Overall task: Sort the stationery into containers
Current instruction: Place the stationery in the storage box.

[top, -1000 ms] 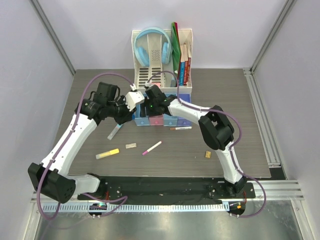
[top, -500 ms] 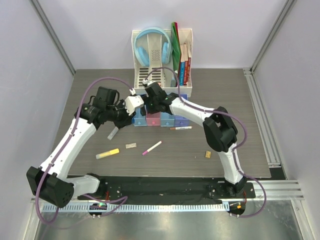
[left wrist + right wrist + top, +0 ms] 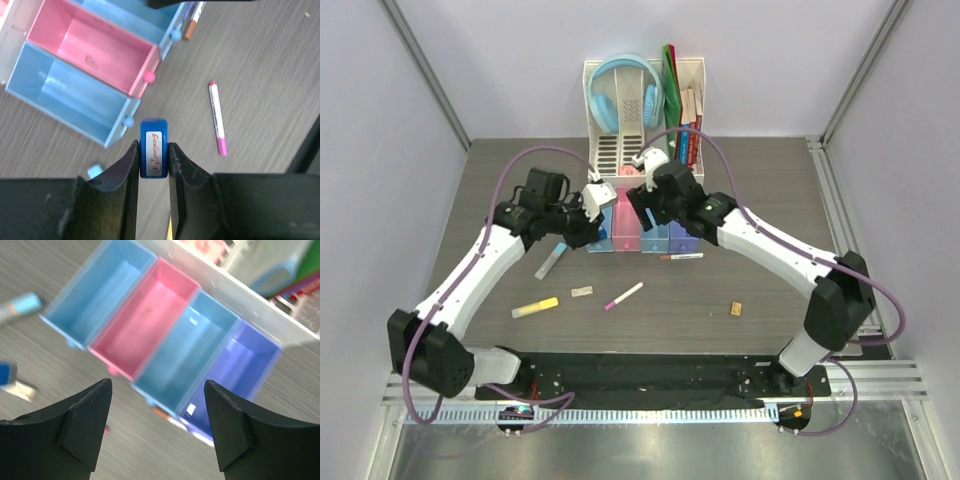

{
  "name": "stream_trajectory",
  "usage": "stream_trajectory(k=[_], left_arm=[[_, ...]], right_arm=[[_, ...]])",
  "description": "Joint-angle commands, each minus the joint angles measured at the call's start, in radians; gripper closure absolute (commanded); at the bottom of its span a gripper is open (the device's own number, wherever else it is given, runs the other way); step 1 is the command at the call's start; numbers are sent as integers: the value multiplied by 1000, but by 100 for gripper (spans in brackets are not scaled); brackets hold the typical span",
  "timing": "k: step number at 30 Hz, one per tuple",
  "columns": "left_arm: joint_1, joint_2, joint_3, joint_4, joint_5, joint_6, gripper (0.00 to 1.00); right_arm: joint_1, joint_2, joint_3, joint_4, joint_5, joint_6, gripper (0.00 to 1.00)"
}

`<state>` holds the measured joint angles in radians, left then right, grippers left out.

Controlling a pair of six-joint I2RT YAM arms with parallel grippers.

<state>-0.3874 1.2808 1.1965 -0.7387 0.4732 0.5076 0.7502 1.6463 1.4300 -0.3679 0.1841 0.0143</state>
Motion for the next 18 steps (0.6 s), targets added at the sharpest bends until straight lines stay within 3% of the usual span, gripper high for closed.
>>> stream_trajectory(k=[1, 5, 14, 18], left_arm=[[-43, 139, 52, 186, 51, -55, 100], [-100, 296, 175, 229, 44, -75, 100], [-220, 636, 587, 162, 64, -60, 100], [-245, 742, 684, 147, 76, -72, 100]], right_arm=[[-81, -130, -142, 4, 8, -152, 20], [-247, -218, -244, 0, -95, -226, 18], [-365, -306, -443, 9, -98, -310, 16], [-442, -321, -511, 26, -110, -309, 16]])
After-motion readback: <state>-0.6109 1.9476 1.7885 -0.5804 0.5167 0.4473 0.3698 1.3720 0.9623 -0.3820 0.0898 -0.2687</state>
